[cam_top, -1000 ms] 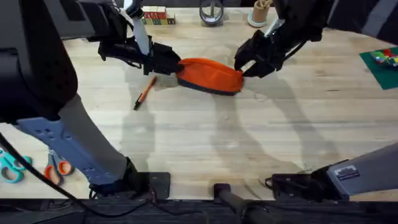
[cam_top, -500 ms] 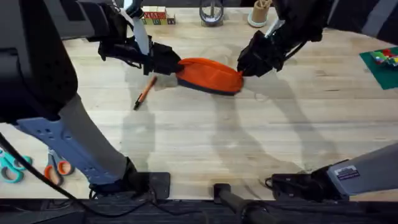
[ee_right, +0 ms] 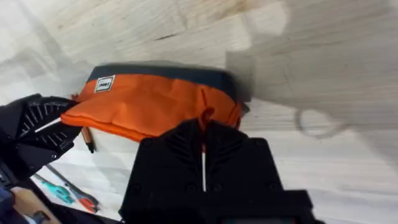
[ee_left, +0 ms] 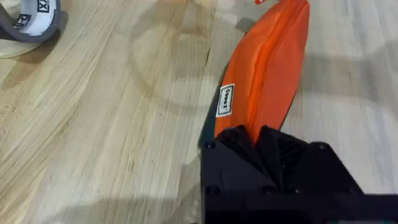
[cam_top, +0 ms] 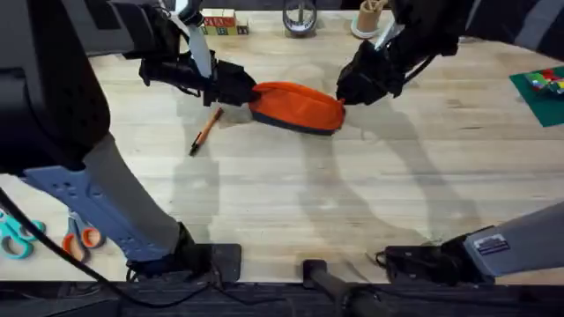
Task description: Unzip the bag, pick up the pens from the table one at a time and place them inside, then zip the bag closed.
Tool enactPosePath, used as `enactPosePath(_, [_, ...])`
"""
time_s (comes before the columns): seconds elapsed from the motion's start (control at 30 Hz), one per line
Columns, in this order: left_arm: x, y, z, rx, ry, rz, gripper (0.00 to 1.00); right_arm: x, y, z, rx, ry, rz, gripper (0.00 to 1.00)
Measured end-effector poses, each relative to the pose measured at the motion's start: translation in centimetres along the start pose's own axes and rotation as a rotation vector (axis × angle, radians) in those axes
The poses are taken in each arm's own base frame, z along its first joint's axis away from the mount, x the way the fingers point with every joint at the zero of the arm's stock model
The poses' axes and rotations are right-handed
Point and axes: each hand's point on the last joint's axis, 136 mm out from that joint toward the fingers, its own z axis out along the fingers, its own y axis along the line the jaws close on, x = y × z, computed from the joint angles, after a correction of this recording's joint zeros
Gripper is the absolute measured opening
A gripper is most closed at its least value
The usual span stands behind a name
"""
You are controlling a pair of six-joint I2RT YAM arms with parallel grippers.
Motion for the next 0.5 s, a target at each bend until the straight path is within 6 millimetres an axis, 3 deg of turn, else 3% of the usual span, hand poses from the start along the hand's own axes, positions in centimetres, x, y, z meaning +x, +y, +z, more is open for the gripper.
enactPosePath(0.5, [-0.01, 0.0, -0.01, 0.0, 0.0, 0.0, 0.041, -0.12, 0.82, -0.5, -0.008, -0.022, -0.165, 0.031])
